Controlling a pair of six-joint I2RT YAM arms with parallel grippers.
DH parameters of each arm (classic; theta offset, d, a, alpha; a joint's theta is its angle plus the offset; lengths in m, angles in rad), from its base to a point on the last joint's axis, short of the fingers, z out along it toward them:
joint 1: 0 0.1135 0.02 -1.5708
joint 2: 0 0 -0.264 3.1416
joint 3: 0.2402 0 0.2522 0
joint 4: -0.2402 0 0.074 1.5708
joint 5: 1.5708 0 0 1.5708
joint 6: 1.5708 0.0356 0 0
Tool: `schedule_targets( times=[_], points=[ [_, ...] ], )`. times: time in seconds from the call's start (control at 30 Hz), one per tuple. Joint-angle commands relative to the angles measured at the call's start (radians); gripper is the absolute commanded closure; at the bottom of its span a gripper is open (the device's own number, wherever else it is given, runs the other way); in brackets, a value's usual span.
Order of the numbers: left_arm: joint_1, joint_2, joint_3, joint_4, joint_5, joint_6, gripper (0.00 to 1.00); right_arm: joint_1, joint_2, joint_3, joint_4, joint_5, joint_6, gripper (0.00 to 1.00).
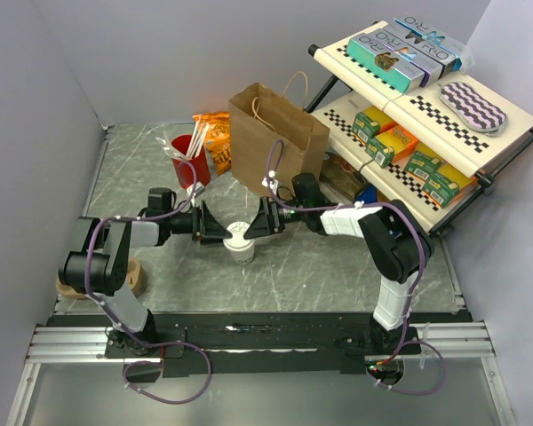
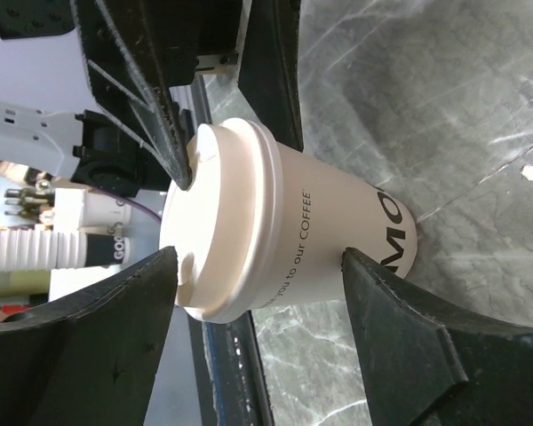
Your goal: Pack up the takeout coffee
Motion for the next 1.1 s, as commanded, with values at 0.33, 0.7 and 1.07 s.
schedule_targets(
  times=[0.33,0.7,1.07],
  points=[
    [-0.035,-0.121,-0.037,0.106,-0.13,-0.113,0.3,-0.04,0.015,0.045,-0.012,-0.048,0.065,0.16],
    [-0.035,0.011,0.042,-0.081,-0.223,-0.02,0.34,-0.031,0.059,0.094,-0.129,0.066,0.054,0.23],
    [-0.035,-0.028,0.038,-0.085,-0.217,0.012,0.32,-0.033,0.024,0.049,-0.091,0.051,0.045,0.25]
  ],
)
